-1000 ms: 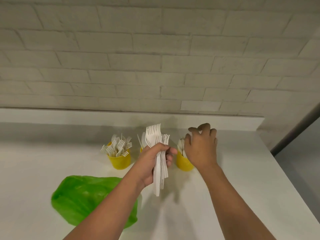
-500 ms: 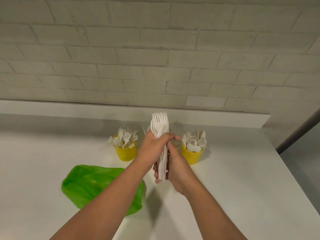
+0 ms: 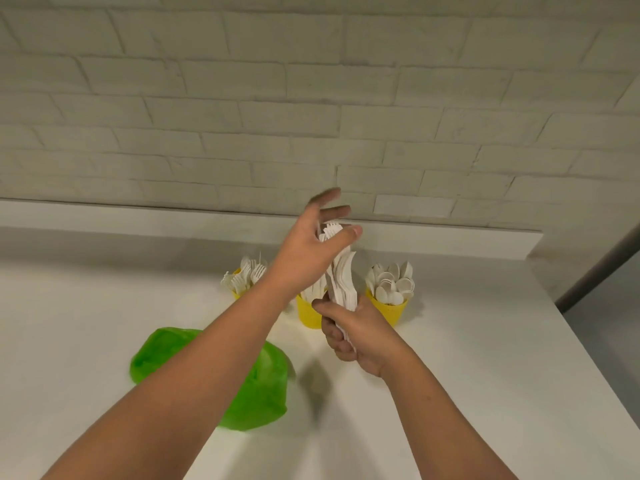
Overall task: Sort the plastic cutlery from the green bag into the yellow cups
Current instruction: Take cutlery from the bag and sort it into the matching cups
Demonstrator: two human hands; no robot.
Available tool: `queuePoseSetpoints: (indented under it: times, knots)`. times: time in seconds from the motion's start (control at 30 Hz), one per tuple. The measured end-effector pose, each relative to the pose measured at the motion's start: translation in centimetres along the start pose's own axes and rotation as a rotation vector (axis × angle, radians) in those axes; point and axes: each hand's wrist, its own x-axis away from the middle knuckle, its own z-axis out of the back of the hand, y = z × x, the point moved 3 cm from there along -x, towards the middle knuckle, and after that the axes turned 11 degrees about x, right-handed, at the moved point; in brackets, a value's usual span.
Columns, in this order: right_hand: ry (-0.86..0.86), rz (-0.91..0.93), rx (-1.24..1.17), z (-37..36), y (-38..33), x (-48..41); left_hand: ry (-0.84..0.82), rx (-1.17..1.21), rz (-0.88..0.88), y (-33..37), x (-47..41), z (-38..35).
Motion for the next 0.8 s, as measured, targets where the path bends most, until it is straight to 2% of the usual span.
queuePoseSetpoints:
  times: [0.1, 0.2, 0.27, 0.37, 0.43, 0.53, 0.73, 0.8]
  knots:
    - [-0.001, 0.073, -0.08, 0.4, -0.6, -0.2, 0.01, -0.206, -0.091, 0.7, 0.2, -0.2]
    - [-0.044, 0.041, -0.113, 0.6, -0.6, -0.3, -0.019, -0.231, -0.092, 0.4, 0.4, -0.6]
    - [-0.1, 0.046, -0.16, 0.8, -0.6, -0.2, -0.072, -0.098, -0.039, -0.1, 0.4, -0.8]
    - [-0.214, 0.056, -0.29, 1.3, -0.5, 0.1, -0.042, 0.151, 0.05, -0.5, 0.3, -0.7]
    - [-0.325, 0.061, -0.353, 1.6, -0.5, 0.3, -0.056, 0.216, 0.105, -0.7, 0.3, -0.5]
    - [-0.434, 0.072, -0.375, 1.8, -0.5, 0.4, -0.076, 0.238, 0.082, -0.4, 0.5, -0.3]
    - [-0.528, 0.035, -0.407, 1.2, 0.6, 0.3, -0.058, 0.037, 0.057, 0.4, -0.5, 0.3]
    - [-0.544, 0.029, -0.396, 1.0, 0.8, 0.4, -0.135, -0.013, 0.056, 1.1, -0.8, 0.0]
